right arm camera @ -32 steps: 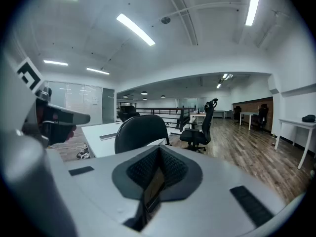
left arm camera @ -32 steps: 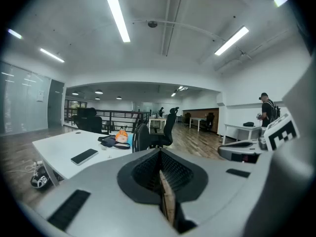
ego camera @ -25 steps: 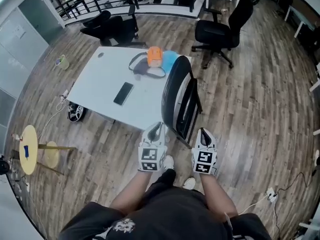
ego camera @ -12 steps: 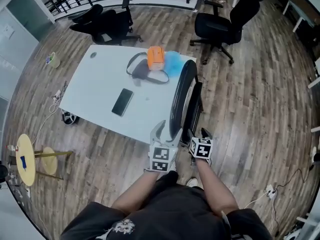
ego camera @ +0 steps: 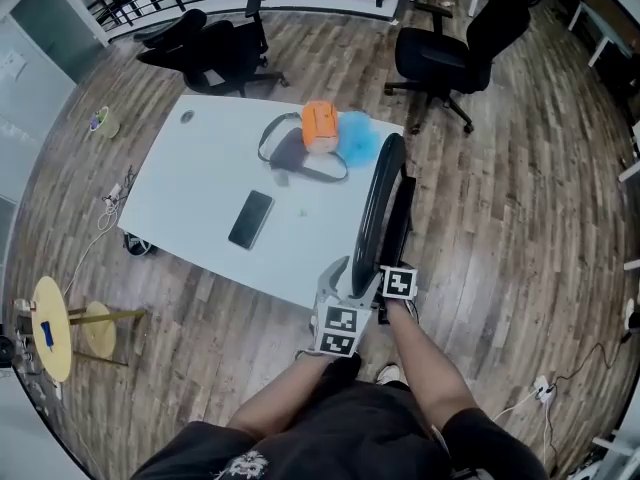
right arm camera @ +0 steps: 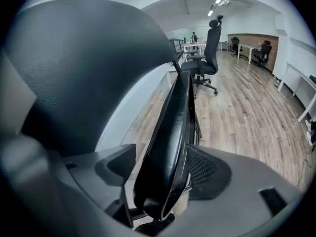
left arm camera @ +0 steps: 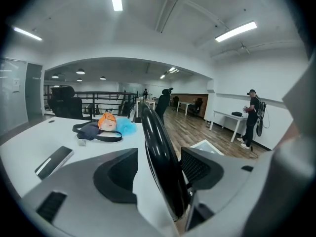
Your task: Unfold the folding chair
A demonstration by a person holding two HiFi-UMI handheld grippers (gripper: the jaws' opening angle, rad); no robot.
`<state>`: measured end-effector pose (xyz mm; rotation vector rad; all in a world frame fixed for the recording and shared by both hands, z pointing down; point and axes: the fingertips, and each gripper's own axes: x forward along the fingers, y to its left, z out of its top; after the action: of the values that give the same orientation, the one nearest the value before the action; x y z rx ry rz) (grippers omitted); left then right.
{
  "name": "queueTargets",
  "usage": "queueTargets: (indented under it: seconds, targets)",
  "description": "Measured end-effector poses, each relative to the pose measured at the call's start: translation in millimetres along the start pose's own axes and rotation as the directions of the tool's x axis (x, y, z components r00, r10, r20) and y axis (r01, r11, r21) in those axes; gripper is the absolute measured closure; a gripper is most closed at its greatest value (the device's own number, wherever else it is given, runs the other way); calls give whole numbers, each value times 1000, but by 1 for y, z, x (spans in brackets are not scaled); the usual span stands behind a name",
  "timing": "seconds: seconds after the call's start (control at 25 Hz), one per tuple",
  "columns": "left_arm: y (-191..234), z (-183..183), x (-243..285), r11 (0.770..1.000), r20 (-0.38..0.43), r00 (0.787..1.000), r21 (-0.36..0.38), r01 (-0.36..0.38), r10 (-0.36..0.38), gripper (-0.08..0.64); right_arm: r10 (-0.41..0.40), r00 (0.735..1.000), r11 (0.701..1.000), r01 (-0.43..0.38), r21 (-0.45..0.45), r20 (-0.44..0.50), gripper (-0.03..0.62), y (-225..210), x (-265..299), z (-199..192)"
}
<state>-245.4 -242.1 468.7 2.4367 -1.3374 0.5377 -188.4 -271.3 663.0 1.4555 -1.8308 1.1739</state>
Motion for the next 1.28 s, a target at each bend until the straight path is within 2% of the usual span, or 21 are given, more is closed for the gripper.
queueTargets:
  seconds: [0.16, 0.28, 0.36, 0.44, 0.56, 0.68, 0.96, 1.12, 1.28]
  targets:
    - [-2, -3, 9, 999, -42, 998, 12, 51, -50, 296, 7, 999, 1000, -8, -15, -38, 287, -4, 15, 0]
    - [-7, -3, 13, 997, -51, 996, 17, 79, -78, 346, 5, 998, 999, -7, -35, -57, 288, -6, 24, -1]
    - [-10, -2, 15, 996, -52, 996, 26, 80, -78, 404, 19, 998, 1000, -20, -15, -67, 289, -5, 30, -1]
    - [-10, -3, 15, 997, -52, 996, 18, 77, -76, 415, 37, 997, 999, -36, 10, -73, 293, -3, 32, -3]
    - [-9, -3, 15, 997, -47, 996, -3, 75, -75, 421, 44, 997, 999, -43, 25, -69, 346, -3, 32, -4]
    - [-7, -4, 16, 997, -49, 996, -24, 74, -75, 429, 47, 998, 998, -44, 54, -51, 425, -3, 29, -4]
    - [-11, -3, 15, 995, -37, 995, -34, 91, -92, 436, 54, 998, 994, -50, 95, -38, 442, -11, 22, -6]
    - [-20, 0, 14, 994, -27, 994, -31, 108, -109, 436, 11, 999, 995, -6, 102, -41, 448, -36, 14, -13]
    - [-28, 2, 16, 993, -25, 993, -40, 113, -114, 436, 22, 999, 992, -18, 123, -32, 451, -54, 5, -15]
